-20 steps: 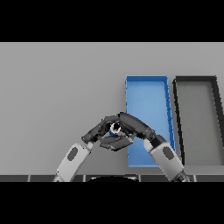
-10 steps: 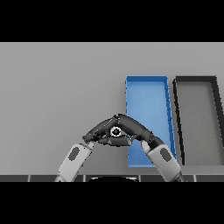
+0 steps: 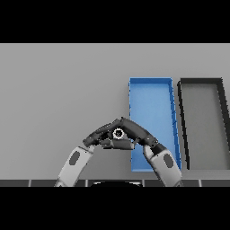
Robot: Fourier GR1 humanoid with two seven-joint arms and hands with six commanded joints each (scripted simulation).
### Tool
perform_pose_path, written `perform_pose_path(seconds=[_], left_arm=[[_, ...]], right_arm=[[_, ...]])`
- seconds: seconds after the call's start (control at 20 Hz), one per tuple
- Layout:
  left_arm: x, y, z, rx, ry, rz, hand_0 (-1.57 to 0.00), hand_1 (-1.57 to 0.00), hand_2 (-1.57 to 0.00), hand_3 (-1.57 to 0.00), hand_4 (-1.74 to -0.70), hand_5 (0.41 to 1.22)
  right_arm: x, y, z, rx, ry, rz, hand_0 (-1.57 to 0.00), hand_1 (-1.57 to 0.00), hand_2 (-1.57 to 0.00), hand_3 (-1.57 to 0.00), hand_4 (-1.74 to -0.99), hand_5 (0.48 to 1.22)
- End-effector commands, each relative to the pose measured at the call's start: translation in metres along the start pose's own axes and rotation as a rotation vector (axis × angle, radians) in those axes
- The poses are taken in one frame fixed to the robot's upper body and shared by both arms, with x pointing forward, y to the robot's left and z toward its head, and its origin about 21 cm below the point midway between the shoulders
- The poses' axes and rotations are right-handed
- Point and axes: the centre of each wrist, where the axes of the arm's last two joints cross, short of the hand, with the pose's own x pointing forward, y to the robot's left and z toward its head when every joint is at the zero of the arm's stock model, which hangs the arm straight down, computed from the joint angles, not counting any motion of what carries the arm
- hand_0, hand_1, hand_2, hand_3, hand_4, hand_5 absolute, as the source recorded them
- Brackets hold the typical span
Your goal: Pick up the blue pipe and place it into the blue bin.
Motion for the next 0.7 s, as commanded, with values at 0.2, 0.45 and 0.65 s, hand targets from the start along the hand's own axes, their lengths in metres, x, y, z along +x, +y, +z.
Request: perform_pose_path(seconds=[0.2, 0.45, 0.65], left_arm=[[-0.0028, 0.0015, -0.0009, -0.025, 0.099, -0.004, -0.25, -0.23, -0.22, -0.18, -1.06, 0.912], [-0.0064, 0.0045, 0.0007, 0.0, 0.153, 0.017, -0.08, -0.07, -0.07, -0.06, -0.97, 0.642], [-0.0088, 0.0029, -0.0022, 0.016, 0.198, 0.024, -0.03, -0.03, -0.03, -0.02, -0.97, 0.544]], right_arm=[[-0.0016, 0.0047, -0.0036, -0.013, 0.004, 0.001, -1.57, -1.57, -1.57, -1.57, -1.499, 1.217], [0.0046, -0.0018, -0.0024, -0.041, -0.044, 0.021, -1.57, -1.57, -1.57, -1.57, -1.499, 1.22], [0.0059, -0.0028, -0.0069, -0.05, -0.055, 0.004, -1.57, -1.57, -1.57, -1.57, -1.497, 1.22]])
